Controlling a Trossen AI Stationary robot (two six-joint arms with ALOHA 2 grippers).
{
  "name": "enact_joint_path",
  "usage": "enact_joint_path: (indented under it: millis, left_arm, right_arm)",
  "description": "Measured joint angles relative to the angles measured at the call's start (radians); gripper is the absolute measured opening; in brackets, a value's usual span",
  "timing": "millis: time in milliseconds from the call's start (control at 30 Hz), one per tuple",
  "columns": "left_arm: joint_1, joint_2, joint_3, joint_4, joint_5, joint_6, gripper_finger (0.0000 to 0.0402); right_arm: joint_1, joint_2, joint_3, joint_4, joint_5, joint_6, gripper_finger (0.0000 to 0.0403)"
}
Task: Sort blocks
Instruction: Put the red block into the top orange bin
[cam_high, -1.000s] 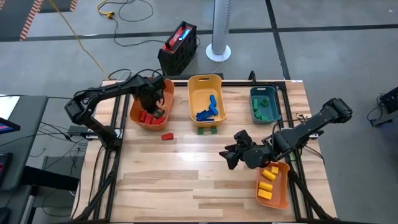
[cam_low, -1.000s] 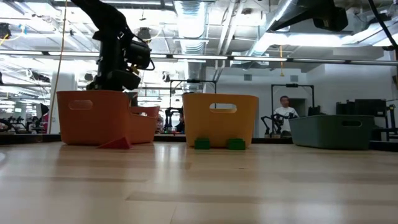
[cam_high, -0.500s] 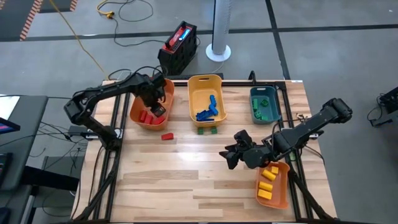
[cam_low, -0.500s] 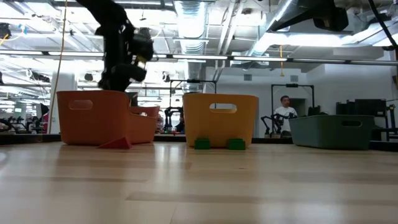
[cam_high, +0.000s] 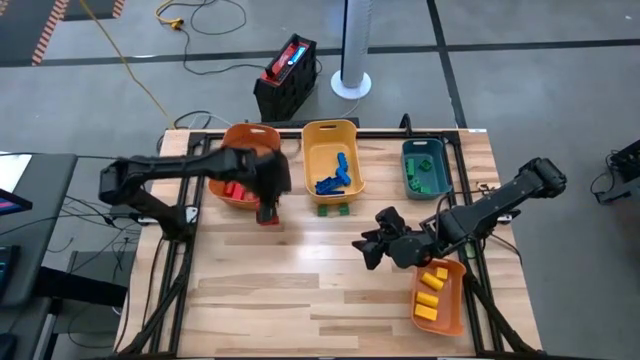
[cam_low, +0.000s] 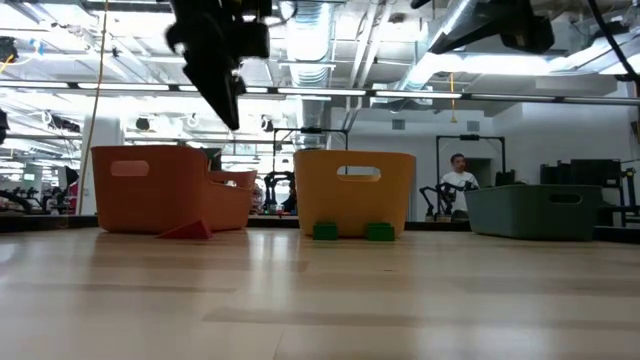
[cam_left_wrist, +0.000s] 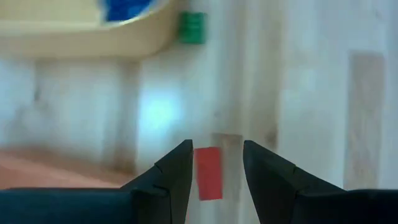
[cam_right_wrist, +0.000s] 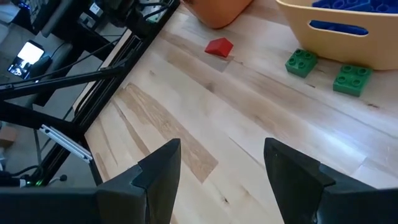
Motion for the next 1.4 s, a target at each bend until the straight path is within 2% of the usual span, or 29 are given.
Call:
enact_joint_path:
  millis: [167,300,433,733,1033,1400]
  left_arm:
    - [-0.112,-0.001,0.0,0.0,-0.083,0.051,0.0134]
    - [-0.11,-0.001,-0.007,0.003,-0.092,-0.01,0.0141]
    - [-0.107,0.001,-0.064,0.015,-0.091,-0.045,0.0166]
    - [-0.11,0.149,-0.095,0.013,-0.088,-0.077,0.0222]
    - [-0.113,0.279,-0.095,-0.012,-0.107,0.025,0.0225]
    - [-0.117,0.311,-0.095,0.003,-0.118,0.107,0.0225]
  right_arm:
    - [-0.001,0.0,0.0,0.003,0.0,-0.003,0.024]
    - [-0.001,0.0,0.0,0.011,0.0,-0.003,0.024]
    - [-0.001,0.0,0.0,0.028,0.0,-0.006,0.024]
    - [-0.001,0.0,0.0,0.052,0.0,-0.017,0.024]
    - [-0.001,0.0,0.0,0.056,0.0,-0.013,0.024]
    - [-0.001,0.0,0.0,0.056,0.0,-0.011,0.024]
